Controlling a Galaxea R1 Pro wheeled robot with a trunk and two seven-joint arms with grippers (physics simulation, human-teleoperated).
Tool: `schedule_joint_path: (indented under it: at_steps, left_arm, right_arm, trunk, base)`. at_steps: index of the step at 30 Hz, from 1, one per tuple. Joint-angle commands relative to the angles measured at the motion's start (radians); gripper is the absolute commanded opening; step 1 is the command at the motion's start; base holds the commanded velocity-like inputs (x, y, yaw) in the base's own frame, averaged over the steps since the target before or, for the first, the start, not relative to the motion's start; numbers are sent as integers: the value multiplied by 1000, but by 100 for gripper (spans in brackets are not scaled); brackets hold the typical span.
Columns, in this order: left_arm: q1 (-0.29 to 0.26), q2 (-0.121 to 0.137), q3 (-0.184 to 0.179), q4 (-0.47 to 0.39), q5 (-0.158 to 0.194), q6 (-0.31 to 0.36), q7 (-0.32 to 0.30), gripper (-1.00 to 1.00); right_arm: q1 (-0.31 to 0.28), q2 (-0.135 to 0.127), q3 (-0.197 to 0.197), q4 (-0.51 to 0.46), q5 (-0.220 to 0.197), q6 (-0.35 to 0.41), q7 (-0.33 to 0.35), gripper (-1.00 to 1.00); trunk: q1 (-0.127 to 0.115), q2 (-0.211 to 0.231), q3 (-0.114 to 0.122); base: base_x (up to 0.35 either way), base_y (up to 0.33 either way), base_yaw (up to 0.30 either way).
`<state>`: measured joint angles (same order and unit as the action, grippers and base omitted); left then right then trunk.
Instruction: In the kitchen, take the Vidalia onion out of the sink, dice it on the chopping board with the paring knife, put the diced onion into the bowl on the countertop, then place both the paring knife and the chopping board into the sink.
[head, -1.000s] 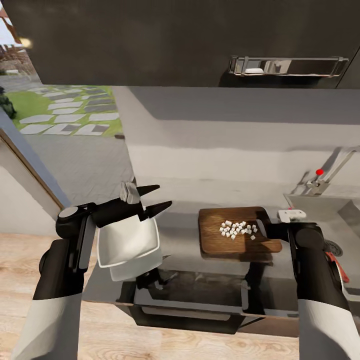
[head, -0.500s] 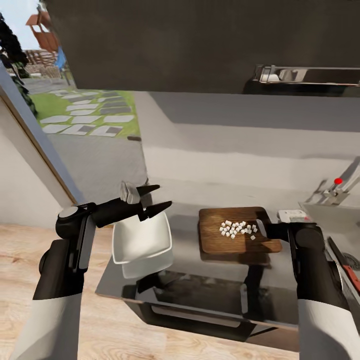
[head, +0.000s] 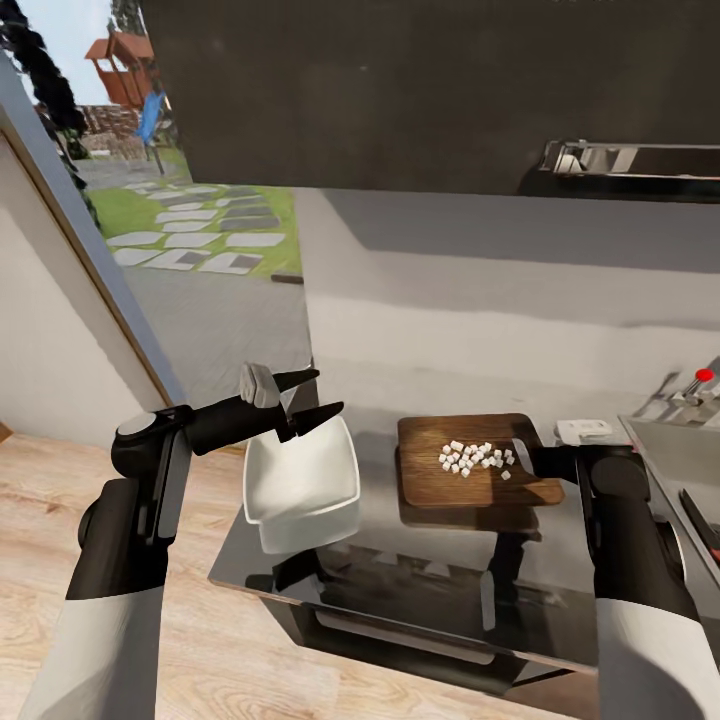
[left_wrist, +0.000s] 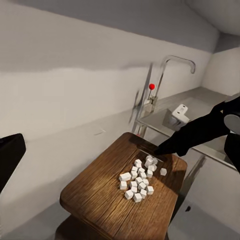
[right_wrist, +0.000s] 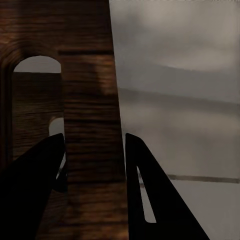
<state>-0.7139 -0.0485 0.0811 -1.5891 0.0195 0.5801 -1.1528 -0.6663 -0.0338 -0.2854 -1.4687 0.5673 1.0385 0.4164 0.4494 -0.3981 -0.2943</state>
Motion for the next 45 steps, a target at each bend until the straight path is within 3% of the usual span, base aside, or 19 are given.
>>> schedule_joint_path:
  at_steps: [1,45]
  left_arm:
    - [-1,-1,2,0,2,10,-4,100]
    - [-1,-2,2,0,2,9,-2,100]
  right_arm:
    - [-1,0,0,-1,9,3,10,-100]
    - [-1,0,2,-1,9,3,10,-100]
  trunk:
    - [1,-2,-2]
    - [1,-2,36]
  base:
    - [0,0,5]
    - [0,0,22]
